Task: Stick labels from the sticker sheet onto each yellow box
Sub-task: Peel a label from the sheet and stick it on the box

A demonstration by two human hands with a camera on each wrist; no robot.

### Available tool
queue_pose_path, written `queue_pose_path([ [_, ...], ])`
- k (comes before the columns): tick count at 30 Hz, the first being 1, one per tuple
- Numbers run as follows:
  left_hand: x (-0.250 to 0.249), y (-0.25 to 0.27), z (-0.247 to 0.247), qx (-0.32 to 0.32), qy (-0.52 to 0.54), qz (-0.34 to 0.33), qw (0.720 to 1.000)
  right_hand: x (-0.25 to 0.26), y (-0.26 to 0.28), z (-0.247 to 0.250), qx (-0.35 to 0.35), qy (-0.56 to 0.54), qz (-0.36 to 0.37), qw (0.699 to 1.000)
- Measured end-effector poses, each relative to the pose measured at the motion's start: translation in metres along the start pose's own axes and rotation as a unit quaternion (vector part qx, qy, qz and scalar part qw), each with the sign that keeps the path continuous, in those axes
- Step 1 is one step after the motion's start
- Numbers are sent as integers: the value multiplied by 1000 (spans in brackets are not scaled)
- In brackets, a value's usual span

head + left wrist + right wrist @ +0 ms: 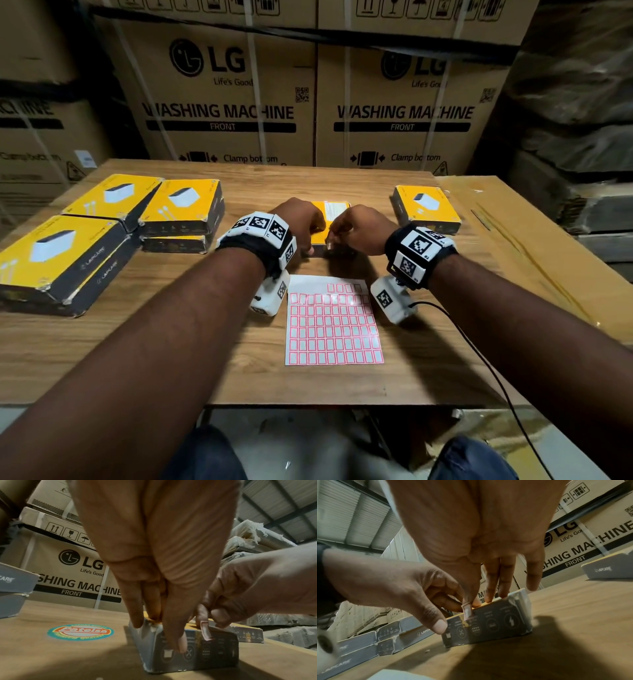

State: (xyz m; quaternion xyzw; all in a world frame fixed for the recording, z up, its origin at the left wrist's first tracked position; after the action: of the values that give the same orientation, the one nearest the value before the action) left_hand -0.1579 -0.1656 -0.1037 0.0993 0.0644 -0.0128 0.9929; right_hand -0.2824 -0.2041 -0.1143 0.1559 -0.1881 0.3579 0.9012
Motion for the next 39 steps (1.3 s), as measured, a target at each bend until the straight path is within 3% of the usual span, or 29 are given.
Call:
queue_pose_path([
  [23,2,-8,0,-8,36,16,999,1,-8,-6,-59,71,-21,996],
  [39,1,-11,1,1,22,16,1000,-11,-13,-2,-67,30,-32,997],
])
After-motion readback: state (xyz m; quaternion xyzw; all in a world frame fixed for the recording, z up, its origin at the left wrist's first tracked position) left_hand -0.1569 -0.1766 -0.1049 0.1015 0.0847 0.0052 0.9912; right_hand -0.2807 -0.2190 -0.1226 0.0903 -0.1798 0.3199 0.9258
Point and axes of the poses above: each hand's wrist, its own y-axis away from the middle knuckle, its own z-axis out of the back of the hand, x = y × z, the point moved 5 cm from there along -y, towards the middle knuckle, and after that the axes turned 8 degrees about x, right-handed, at the moved point
